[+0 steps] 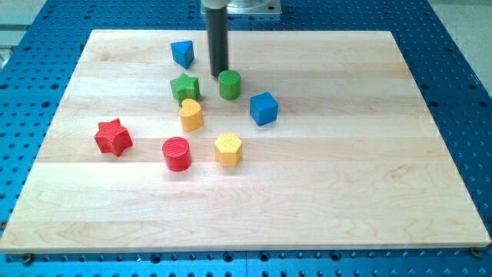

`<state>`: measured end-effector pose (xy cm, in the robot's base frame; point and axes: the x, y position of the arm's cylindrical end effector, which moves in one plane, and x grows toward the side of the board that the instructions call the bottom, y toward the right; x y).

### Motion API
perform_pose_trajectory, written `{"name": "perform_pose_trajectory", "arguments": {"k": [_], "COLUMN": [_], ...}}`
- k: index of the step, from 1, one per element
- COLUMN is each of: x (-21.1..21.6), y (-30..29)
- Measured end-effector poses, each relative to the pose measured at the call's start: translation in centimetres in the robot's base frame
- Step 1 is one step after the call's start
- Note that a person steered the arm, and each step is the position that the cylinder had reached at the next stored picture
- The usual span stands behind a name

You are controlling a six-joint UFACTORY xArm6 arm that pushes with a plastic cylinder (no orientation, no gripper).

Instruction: Slide the green star to the top left of the green circle

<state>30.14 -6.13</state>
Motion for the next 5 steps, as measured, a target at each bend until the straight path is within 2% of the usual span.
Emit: {"name": "perform_pose_trajectory", "arguments": {"k": [1, 2, 4, 5], "x": [-0.8, 1.0, 12.3, 12.5], "y": [-6.6, -12.3, -11.9, -8.3]}}
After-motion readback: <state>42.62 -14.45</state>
